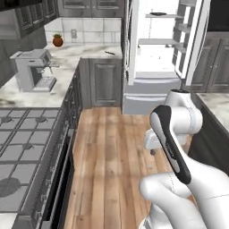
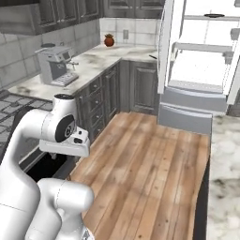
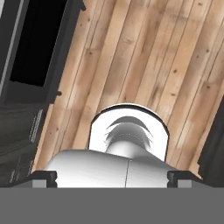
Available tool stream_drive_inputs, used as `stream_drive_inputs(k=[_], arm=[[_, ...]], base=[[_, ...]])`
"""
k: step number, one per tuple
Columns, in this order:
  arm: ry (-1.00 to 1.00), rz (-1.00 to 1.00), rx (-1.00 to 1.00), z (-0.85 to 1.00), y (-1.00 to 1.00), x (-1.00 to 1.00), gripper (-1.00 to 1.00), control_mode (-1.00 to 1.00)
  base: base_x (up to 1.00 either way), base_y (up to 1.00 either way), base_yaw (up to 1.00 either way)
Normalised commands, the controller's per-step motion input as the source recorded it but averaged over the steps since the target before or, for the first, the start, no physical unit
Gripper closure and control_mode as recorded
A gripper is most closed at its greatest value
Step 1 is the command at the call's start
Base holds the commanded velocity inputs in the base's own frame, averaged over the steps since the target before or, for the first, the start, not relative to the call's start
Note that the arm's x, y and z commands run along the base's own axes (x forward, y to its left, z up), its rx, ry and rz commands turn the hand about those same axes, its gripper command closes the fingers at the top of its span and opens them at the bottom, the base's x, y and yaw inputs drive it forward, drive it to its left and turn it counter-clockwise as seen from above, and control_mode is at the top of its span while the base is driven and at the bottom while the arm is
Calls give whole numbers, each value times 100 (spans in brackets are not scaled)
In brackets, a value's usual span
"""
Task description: Retrieve the butter from the fridge and place it on a plate on the dining table. Then retrieve the butter knife by the fridge and place it near the plate.
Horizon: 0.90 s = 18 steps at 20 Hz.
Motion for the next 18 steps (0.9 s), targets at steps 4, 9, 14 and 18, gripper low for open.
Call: stream_drive_inputs(k=[4,9,14,18], arm=[[0,0,0,0,0,0,-100,100],[0,0,0,0,0,0,-100,100],[0,0,0,0,0,0,-100,100],[0,0,0,0,0,0,-100,100]], base=[[97,16,-16],[83,54,-28],[100,16,-4],[100,8,0]])
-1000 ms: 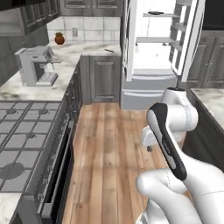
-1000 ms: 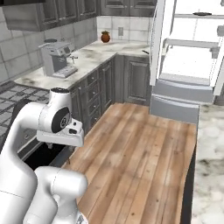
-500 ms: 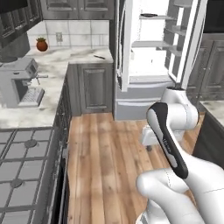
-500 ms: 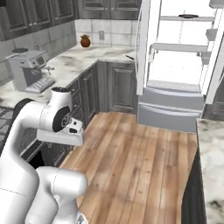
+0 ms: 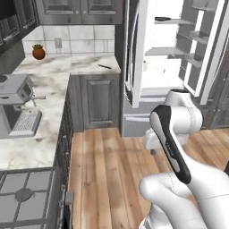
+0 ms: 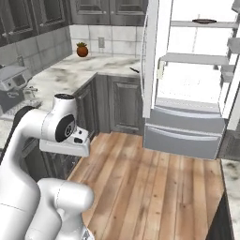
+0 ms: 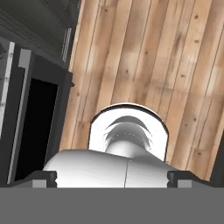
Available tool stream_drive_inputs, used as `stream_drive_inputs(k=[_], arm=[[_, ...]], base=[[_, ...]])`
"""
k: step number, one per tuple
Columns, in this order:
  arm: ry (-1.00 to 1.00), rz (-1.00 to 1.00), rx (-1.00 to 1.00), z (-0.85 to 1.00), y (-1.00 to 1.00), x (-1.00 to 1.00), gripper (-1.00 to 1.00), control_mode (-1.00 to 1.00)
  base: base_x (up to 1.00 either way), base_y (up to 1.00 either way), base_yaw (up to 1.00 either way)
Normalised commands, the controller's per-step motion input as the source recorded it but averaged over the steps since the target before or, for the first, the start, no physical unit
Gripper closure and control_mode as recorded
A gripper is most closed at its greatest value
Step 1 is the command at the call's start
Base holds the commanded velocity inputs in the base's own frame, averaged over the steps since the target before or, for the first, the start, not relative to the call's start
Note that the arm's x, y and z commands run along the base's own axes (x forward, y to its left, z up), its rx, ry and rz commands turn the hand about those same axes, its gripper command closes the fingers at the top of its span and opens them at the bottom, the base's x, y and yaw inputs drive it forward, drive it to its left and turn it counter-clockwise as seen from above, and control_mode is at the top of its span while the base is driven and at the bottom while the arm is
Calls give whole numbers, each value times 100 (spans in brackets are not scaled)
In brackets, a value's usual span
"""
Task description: Retrieve the butter from the fridge and place it on a plate on the dining table. Then retrieve the butter knife by the fridge and place it near the plate.
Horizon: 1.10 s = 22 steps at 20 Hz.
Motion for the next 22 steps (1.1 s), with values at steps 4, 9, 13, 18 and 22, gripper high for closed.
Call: stream_drive_inputs(k=[4,9,13,18,22], arm=[[0,0,0,0,0,0,-100,100],[0,0,0,0,0,0,-100,100],[0,0,0,0,0,0,-100,100],[0,0,0,0,0,0,-100,100],[0,0,0,0,0,0,-100,100]], base=[[100,19,0],[100,0,1],[55,39,0],[51,38,0],[94,20,0]])
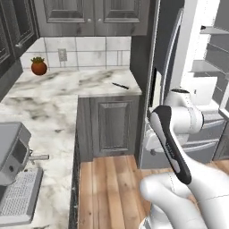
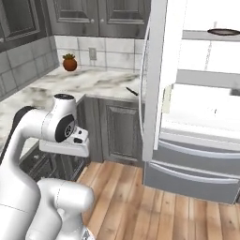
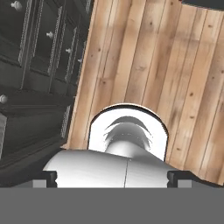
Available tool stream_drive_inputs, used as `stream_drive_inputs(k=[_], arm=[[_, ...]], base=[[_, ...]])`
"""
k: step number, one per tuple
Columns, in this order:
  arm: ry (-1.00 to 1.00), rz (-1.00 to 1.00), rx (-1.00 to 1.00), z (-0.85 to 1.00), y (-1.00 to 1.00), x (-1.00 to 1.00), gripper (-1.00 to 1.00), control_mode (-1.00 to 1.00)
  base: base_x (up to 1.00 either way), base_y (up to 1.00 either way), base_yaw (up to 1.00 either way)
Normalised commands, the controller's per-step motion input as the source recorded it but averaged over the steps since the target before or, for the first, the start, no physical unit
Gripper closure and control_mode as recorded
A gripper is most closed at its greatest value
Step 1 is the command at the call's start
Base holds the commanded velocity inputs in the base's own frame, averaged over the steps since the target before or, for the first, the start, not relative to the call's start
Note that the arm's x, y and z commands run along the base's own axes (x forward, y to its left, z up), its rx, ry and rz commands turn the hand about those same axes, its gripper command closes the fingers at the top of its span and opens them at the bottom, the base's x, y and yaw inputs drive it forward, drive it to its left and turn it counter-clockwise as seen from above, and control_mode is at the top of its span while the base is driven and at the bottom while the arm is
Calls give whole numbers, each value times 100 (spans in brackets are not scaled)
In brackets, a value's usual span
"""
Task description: Retrieve the butter from the fridge and place it on a plate on the dining table. Then retrieve the butter knife by the fridge and place it near the plate.
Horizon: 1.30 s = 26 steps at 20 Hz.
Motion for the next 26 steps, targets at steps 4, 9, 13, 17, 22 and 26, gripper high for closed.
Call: stream_drive_inputs(k=[4,9,13,17,22,26], arm=[[0,0,0,0,0,0,-100,100],[0,0,0,0,0,0,-100,100],[0,0,0,0,0,0,-100,100],[0,0,0,0,0,0,-100,100],[0,0,0,0,0,0,-100,100],[0,0,0,0,0,0,-100,100]], base=[[57,66,-12],[84,10,-10],[70,20,-23],[21,45,-18],[63,40,-23],[80,5,-16]])
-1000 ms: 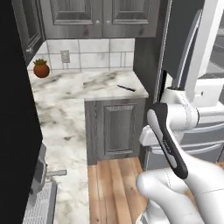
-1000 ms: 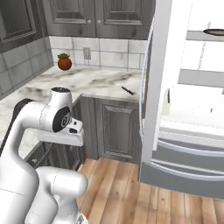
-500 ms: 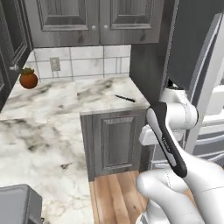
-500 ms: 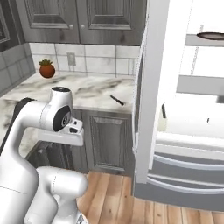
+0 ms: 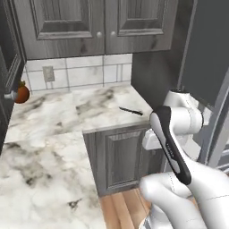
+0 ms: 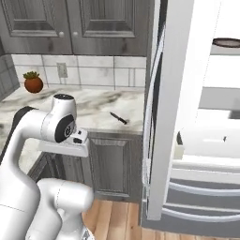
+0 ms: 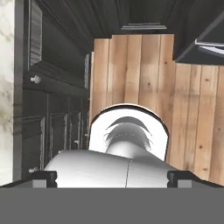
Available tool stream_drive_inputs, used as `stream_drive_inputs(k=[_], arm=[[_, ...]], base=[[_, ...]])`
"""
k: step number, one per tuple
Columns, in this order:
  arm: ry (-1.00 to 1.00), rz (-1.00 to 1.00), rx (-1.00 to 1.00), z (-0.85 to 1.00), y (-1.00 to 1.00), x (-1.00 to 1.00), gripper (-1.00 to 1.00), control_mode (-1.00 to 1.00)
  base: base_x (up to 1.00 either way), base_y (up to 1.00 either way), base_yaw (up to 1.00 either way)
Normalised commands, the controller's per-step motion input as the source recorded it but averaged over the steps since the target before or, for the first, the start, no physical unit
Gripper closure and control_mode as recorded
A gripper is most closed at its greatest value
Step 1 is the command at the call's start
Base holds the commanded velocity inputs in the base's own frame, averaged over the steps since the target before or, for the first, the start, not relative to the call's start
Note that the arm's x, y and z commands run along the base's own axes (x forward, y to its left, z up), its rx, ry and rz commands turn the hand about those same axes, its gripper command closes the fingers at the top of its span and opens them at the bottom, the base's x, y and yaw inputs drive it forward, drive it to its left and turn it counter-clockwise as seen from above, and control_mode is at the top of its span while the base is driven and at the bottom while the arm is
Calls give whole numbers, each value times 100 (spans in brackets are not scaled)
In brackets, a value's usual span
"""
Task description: Retrieve the butter from the fridge and place it on a plate on the dining table. Then retrieve the butter knife by the fridge and place it near the plate.
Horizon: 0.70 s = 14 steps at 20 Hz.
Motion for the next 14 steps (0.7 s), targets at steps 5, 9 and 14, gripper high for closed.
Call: stream_drive_inputs(k=[5,9,14], arm=[[0,0,0,0,0,0,-100,100],[0,0,0,0,0,0,-100,100],[0,0,0,0,0,0,-100,100]], base=[[65,1,-6],[51,19,0],[48,21,0]])
